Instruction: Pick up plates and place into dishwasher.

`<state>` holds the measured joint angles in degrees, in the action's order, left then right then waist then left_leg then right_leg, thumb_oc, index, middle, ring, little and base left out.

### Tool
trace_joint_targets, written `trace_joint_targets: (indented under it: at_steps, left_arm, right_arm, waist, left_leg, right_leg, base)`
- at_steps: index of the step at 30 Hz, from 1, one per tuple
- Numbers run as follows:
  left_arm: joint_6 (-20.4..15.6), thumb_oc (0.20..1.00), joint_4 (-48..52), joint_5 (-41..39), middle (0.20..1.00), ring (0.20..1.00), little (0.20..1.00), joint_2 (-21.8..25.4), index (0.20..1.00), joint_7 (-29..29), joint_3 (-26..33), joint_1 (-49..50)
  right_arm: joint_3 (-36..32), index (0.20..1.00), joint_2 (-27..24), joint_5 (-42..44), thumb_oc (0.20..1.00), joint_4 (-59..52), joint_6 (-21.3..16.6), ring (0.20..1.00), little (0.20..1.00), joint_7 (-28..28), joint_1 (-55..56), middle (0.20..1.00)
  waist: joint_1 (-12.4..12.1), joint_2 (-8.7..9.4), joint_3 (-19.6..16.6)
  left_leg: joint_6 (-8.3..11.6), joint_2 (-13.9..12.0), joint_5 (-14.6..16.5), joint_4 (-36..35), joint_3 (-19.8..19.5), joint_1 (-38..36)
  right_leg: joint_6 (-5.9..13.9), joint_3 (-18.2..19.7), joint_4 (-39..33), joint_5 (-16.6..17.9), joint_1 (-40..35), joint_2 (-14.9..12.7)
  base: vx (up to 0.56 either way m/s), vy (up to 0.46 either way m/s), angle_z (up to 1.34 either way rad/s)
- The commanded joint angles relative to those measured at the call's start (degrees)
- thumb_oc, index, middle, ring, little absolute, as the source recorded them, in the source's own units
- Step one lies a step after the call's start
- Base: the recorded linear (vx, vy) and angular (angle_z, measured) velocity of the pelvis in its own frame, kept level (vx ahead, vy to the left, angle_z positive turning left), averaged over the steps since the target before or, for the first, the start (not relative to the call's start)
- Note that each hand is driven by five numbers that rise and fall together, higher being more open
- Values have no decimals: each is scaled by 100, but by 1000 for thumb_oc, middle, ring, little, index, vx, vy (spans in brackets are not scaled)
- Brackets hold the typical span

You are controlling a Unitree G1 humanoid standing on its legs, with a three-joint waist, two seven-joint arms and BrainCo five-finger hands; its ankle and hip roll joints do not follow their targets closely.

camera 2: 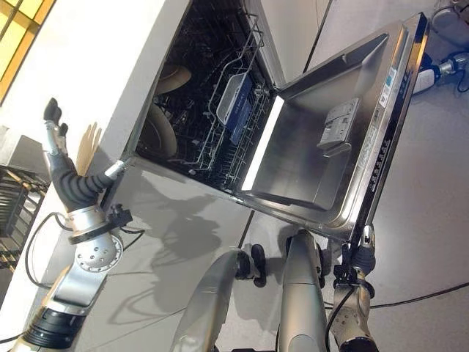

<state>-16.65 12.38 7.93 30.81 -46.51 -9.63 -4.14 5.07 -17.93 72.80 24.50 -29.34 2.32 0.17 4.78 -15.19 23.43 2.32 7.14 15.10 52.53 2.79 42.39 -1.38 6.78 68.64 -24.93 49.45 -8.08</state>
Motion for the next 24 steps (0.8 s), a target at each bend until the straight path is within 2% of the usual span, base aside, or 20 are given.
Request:
trace_joint_targets:
  at_steps: [1, 7, 12, 16, 19, 24]
  left_arm:
    - [-41, 1000, -238, -441, 1000, 1000, 1000, -323, 1000, 161, -56, 357]
    - [-72, 1000, -307, -597, 1000, 1000, 1000, -307, 1000, 301, 22, 434]
    - [-208, 1000, -357, -720, 1000, 1000, 1000, -265, 1000, 538, 176, 621]
    - [-322, 1000, -352, -814, 1000, 1000, 1000, -236, 1000, 710, 271, 774]
    - [-332, 1000, -321, -792, 1000, 1000, 1000, -213, 1000, 820, 326, 869]
    - [-432, 1000, -262, -760, 1000, 1000, 1000, -139, 1000, 1090, 505, 1068]
  right_arm:
    - [941, 1000, 18, -1488, 1000, -697, 952, 1000, 1000, 569, -1506, 1000]
    - [1279, 1000, -145, -2227, 1000, -1228, 1153, 1000, 1000, 596, -1857, 1000]
    - [1371, 1000, -93, -2326, 1000, -1477, 1286, 1000, 1000, 491, -1963, 1000]
    - [1409, 1000, -42, -2422, 1000, -1518, 1264, 1000, 1000, 444, -1823, 1000]
    - [1396, 1000, 23, -2400, 1000, -1523, 1269, 1000, 1000, 409, -1685, 1000]
    - [1341, 1000, 186, -2265, 1000, -1403, 1035, 1000, 1000, 531, -1499, 1000]
  waist:
    - [-438, -115, -42]
    - [-608, -12, -173]
    - [-813, 92, -291]
    - [-976, 163, -401]
    - [-1118, 289, -487]
    - [-1401, 524, -615]
  left_leg:
    - [-655, 336, 320, 170, 88, 75]
    - [-642, 360, 177, -76, 39, -91]
    - [-624, 393, 159, -222, -37, -351]
    - [-629, 464, 152, -383, -105, -592]
    - [-652, 502, 158, -508, -165, -785]
    - [-684, 561, 127, -794, -356, -1116]
  right_leg:
    - [-297, 68, -324, 127, -69, 8]
    - [-283, -7, -526, 224, -264, -77]
    - [-257, -123, -736, 292, -629, -221]
    - [-249, -229, -947, 365, -1001, -357]
    - [-241, -396, -1140, 433, -1357, -476]
    - [-190, -764, -1496, 587, -1941, -646]
  base:
    - [47, 106, -10]
    - [57, 82, -12]
    - [86, 67, 15]
    - [96, 80, 8]
    - [85, 35, 38]
    - [70, -13, 50]
